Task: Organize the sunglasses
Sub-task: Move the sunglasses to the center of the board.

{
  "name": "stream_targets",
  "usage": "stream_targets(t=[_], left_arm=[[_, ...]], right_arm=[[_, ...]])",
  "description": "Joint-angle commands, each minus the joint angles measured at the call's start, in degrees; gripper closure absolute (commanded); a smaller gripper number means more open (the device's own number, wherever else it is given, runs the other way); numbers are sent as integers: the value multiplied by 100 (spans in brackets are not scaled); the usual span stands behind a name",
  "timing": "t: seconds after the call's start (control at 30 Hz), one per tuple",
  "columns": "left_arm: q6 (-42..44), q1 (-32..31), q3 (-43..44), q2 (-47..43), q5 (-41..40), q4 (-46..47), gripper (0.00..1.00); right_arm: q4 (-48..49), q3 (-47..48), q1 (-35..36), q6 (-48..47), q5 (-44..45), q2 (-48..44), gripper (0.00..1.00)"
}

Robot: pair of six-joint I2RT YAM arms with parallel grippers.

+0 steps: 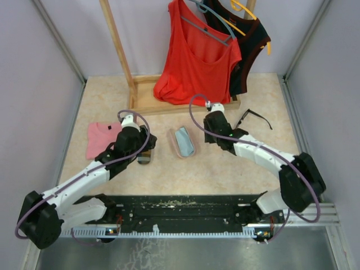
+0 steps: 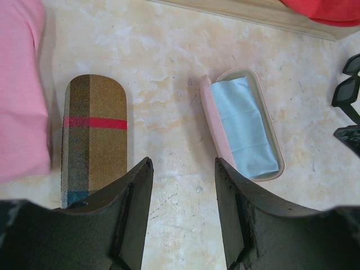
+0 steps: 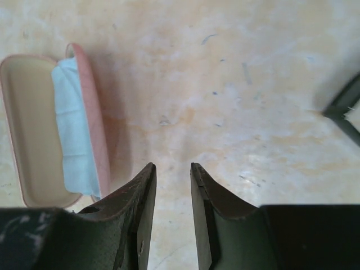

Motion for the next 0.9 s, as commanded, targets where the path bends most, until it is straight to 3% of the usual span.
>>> stream_targets(t=[0.0,0.3,0.53,0.87], left_arm=[[-34,41,-81,-290,290,-301,46],[52,45,-153,-670,523,-484,45],[87,46,-237,-789,738,-529,45],[160,48,-242,-1059,736,-771,44]], right_arm=[[-169,-198,-363,184,1019,-803,68],[-893,-195,-1864,303,1480,-1095,61],[-904,147,-2839,252,1143,-331,65],[-603,572,-3465,-2,549,824,78]])
